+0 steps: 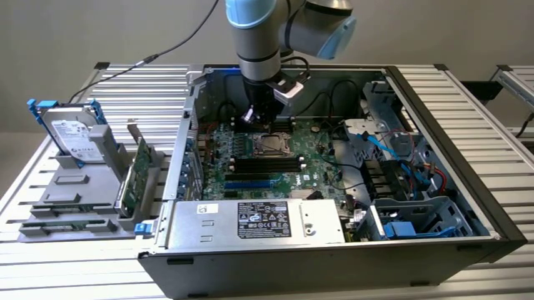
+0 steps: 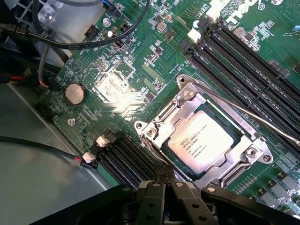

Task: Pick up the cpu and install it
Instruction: 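Install the first cpu locking lever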

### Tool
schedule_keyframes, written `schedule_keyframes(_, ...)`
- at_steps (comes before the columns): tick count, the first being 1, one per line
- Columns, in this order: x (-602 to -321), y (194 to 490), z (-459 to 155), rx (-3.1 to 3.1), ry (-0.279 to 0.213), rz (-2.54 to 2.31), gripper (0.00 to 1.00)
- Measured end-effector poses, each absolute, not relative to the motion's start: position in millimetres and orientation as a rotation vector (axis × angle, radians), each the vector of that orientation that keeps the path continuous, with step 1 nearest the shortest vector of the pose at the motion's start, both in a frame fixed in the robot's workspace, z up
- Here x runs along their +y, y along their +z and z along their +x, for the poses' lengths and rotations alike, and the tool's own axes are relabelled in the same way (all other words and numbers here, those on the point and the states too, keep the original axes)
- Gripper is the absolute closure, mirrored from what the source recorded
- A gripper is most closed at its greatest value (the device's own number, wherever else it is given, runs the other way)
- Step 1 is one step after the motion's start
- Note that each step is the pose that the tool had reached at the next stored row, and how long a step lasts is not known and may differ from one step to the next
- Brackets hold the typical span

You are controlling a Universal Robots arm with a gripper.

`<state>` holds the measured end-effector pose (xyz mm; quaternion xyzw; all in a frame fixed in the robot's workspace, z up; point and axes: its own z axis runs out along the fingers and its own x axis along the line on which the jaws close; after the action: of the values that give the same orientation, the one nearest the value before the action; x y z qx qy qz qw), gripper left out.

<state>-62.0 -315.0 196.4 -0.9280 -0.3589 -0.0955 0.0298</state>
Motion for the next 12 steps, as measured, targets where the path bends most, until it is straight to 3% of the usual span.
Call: schedule_keyframes(12,-313.7,193.7,-61.2,-1.118,-0.293,-2.858,0.89)
